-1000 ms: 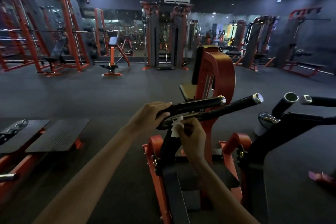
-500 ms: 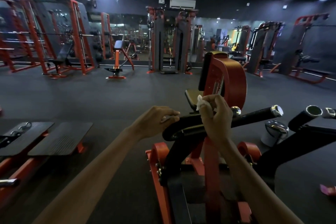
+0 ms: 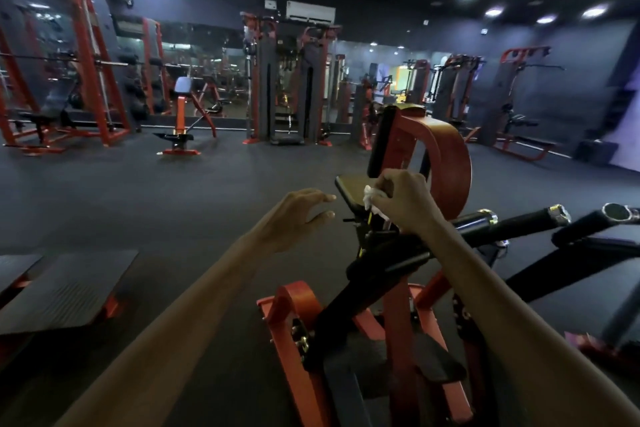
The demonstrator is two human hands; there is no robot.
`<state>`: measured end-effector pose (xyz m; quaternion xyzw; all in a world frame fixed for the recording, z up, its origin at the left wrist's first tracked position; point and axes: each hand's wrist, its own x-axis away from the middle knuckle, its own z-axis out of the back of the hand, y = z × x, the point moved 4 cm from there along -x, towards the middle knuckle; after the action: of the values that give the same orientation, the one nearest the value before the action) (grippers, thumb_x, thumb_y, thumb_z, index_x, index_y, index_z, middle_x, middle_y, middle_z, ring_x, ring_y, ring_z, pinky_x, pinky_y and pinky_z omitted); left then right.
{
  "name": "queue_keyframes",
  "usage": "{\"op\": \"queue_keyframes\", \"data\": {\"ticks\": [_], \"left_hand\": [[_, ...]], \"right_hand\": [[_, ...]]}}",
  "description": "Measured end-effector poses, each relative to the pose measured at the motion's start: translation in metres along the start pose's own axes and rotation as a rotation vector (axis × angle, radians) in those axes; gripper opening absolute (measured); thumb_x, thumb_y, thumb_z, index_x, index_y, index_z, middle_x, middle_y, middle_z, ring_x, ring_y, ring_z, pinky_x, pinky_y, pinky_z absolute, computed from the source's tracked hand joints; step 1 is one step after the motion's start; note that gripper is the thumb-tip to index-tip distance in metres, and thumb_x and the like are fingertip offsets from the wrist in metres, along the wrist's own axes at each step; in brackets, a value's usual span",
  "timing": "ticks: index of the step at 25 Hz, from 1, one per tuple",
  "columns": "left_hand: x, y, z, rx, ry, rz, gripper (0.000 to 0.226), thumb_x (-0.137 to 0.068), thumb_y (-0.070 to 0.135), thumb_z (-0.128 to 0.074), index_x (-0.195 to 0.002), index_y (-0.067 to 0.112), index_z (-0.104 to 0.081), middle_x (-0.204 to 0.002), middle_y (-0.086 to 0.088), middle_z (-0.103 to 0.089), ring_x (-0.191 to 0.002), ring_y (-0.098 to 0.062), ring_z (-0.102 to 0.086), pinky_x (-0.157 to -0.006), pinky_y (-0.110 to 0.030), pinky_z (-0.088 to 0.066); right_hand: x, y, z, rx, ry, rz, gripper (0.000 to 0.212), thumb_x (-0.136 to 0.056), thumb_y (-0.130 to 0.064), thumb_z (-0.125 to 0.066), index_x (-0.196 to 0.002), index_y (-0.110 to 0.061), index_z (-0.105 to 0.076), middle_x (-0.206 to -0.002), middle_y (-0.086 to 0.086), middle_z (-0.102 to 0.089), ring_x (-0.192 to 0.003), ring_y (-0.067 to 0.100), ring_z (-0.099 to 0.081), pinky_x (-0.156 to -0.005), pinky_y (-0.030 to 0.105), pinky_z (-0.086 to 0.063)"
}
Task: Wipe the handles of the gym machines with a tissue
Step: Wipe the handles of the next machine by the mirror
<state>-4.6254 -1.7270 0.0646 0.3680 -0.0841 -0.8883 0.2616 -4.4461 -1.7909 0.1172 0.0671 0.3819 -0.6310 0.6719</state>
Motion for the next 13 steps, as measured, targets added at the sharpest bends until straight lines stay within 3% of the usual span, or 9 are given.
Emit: {"op": "queue_keyframes", "data": {"ticks": [2, 6, 10, 13], "left_hand": [[0.012, -0.028, 0.019, 0.024, -0.018, 0.041, 0.038, -0.090, 0.022, -0.062, -0.124, 0.007, -0.059, -0.125, -0.007, -0.061, -0.116, -0.017, -0.056, -0.095, -0.022, -0.042], [0.049, -0.101, 0.062, 0.051, -0.048, 0.148, 0.038, -0.087, 0.016, -0.065, -0.122, 0.001, -0.059, -0.122, -0.012, -0.062, -0.113, -0.022, -0.059, -0.089, -0.019, -0.040], [0.067, -0.148, 0.085, 0.089, -0.082, 0.187, 0.036, -0.087, 0.014, -0.065, -0.120, 0.002, -0.061, -0.116, -0.009, -0.065, -0.103, -0.013, -0.061, -0.085, -0.015, -0.040], [0.059, -0.166, 0.082, 0.132, -0.100, 0.161, 0.035, -0.087, 0.016, -0.065, -0.120, 0.004, -0.061, -0.116, -0.007, -0.065, -0.103, -0.010, -0.059, -0.084, -0.012, -0.037]], "right_hand": [[-0.008, -0.020, -0.021, 0.044, -0.017, -0.068, 0.008, -0.084, -0.009, -0.062, -0.084, -0.003, -0.067, -0.074, 0.000, -0.060, -0.060, 0.000, -0.049, -0.051, 0.007, -0.031], [-0.006, -0.056, -0.085, 0.032, -0.070, -0.241, 0.008, -0.082, -0.013, -0.063, -0.079, -0.007, -0.066, -0.070, -0.001, -0.063, -0.066, 0.010, -0.059, -0.052, 0.014, -0.039], [-0.004, -0.075, -0.130, 0.028, -0.079, -0.363, 0.012, -0.080, -0.023, -0.065, -0.082, -0.011, -0.066, -0.081, 0.002, -0.068, -0.080, 0.017, -0.064, -0.072, 0.033, -0.054], [-0.013, -0.080, -0.143, 0.050, -0.036, -0.438, 0.011, -0.079, -0.021, -0.063, -0.079, -0.011, -0.064, -0.078, 0.000, -0.066, -0.079, 0.017, -0.063, -0.071, 0.031, -0.051]]}}
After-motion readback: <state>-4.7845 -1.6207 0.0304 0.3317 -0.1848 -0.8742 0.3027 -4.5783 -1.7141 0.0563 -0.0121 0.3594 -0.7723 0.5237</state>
